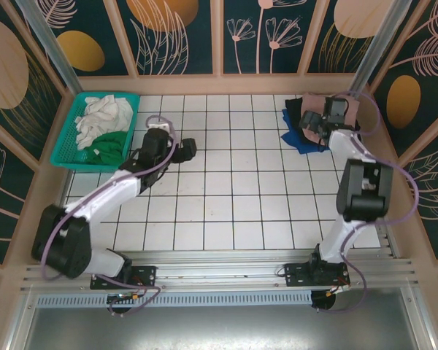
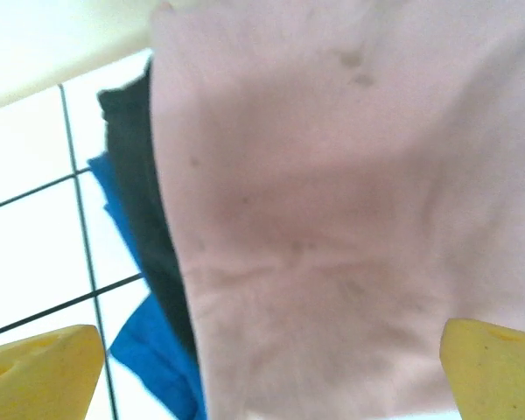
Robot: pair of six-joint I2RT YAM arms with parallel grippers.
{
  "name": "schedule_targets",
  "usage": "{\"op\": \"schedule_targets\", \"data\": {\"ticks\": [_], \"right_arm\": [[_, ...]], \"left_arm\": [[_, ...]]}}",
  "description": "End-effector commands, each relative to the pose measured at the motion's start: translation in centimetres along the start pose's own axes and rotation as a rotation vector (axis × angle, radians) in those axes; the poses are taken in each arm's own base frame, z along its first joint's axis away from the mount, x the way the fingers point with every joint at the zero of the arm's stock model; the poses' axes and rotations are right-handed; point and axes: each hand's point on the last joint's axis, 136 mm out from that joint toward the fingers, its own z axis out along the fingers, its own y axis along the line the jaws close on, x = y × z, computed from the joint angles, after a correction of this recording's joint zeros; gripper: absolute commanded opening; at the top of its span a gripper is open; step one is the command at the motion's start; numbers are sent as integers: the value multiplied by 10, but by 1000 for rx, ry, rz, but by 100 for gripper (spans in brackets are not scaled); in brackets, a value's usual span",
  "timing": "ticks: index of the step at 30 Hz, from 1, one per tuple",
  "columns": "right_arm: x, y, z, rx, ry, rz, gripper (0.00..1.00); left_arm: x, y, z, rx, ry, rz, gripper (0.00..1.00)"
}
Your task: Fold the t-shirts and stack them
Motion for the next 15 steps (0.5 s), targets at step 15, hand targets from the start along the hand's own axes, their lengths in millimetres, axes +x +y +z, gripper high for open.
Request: {"op": "schedule_targets", "data": {"ticks": [15], "right_arm": [[105,-1,-112,-14,-521,-164,99]], "left_arm": [[12,184,-39,-568,-278,161,98]]}}
